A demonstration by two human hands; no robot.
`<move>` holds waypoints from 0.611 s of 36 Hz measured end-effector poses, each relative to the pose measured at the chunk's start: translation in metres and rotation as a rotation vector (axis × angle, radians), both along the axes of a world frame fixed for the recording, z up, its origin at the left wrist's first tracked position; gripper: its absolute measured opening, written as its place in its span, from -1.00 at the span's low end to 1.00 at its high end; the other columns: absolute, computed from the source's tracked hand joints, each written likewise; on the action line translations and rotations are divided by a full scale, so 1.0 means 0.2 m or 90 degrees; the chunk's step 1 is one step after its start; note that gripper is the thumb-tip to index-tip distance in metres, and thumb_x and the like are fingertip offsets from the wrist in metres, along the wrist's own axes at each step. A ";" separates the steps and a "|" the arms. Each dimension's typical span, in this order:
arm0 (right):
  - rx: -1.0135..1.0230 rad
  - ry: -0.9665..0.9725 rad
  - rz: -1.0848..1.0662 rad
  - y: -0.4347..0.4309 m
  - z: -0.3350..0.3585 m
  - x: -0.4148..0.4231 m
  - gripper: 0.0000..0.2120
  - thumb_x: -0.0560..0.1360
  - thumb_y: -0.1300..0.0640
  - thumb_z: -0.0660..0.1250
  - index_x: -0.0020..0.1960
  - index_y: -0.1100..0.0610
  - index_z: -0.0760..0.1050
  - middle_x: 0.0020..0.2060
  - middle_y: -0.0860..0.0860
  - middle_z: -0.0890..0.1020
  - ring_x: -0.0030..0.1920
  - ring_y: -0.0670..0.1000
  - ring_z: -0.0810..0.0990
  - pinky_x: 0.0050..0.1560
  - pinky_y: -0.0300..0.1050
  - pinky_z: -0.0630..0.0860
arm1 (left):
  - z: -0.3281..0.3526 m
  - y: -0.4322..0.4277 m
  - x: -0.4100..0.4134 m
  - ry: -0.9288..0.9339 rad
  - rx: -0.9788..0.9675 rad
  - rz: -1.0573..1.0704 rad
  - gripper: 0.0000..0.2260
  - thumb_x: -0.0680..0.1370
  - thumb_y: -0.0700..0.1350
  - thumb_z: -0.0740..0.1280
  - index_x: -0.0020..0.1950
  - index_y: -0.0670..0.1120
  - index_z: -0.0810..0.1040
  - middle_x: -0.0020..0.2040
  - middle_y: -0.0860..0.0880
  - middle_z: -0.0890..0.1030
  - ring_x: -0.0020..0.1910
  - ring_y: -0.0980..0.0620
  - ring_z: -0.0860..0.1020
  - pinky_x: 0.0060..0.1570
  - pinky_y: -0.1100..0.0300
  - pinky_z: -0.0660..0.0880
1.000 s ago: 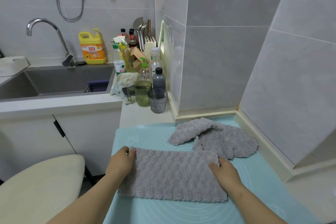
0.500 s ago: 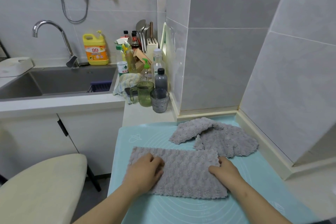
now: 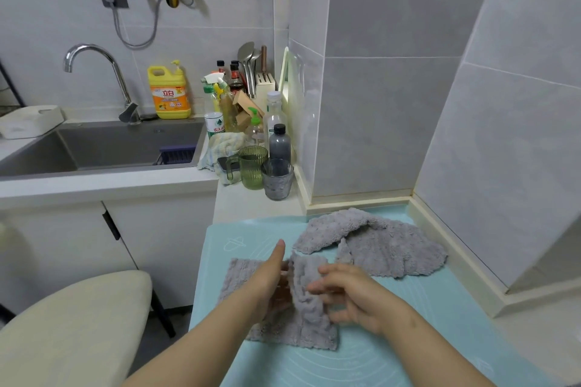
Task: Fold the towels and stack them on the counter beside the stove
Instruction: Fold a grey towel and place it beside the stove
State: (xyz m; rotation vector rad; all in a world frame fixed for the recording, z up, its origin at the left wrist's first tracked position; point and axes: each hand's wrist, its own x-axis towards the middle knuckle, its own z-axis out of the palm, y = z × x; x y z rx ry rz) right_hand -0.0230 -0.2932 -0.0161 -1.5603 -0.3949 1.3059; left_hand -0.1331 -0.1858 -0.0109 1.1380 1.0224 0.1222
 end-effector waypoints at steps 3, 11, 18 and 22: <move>-0.007 0.016 -0.011 0.00 -0.03 -0.02 -0.66 0.55 0.31 0.13 0.32 0.20 0.29 -0.10 0.13 0.64 -0.13 0.04 0.61 -0.19 -0.07 0.53 | -0.03 0.01 0.00 0.038 0.040 -0.015 -0.63 0.59 0.21 0.09 0.04 -0.08 0.43 -0.11 -0.07 0.52 -0.15 -0.03 0.52 -0.25 0.16 0.48; -0.005 -0.019 -0.118 -0.03 -0.06 -0.01 -0.85 0.55 0.32 0.13 0.10 0.18 0.36 -0.17 0.14 0.63 -0.26 0.06 0.60 -0.28 -0.09 0.53 | -0.14 0.00 0.02 0.141 0.351 -0.134 -0.43 0.44 -0.17 0.45 0.36 -0.11 0.27 -0.11 0.00 0.46 -0.14 0.04 0.47 -0.25 0.27 0.43; -0.015 -0.059 -0.140 -0.01 -0.06 0.01 -0.89 0.56 0.29 0.14 -0.07 0.14 0.39 -0.23 0.11 0.60 -0.31 0.03 0.53 -0.27 -0.14 0.46 | -0.10 0.08 -0.06 -0.058 0.379 -0.127 -0.35 0.47 -0.38 0.30 0.30 0.26 0.21 -0.24 -0.04 0.44 -0.42 0.09 0.34 -0.45 0.32 0.36; -0.023 -0.062 -0.137 0.01 -0.07 -0.01 -0.89 0.56 0.26 0.15 -0.10 0.14 0.42 -0.25 0.09 0.60 -0.32 0.03 0.53 -0.27 -0.15 0.45 | -0.07 0.19 -0.16 -0.020 0.421 -0.136 -0.58 0.45 -0.42 0.23 -0.02 0.12 0.55 -0.05 0.17 0.54 -0.17 0.14 0.48 -0.23 0.45 0.41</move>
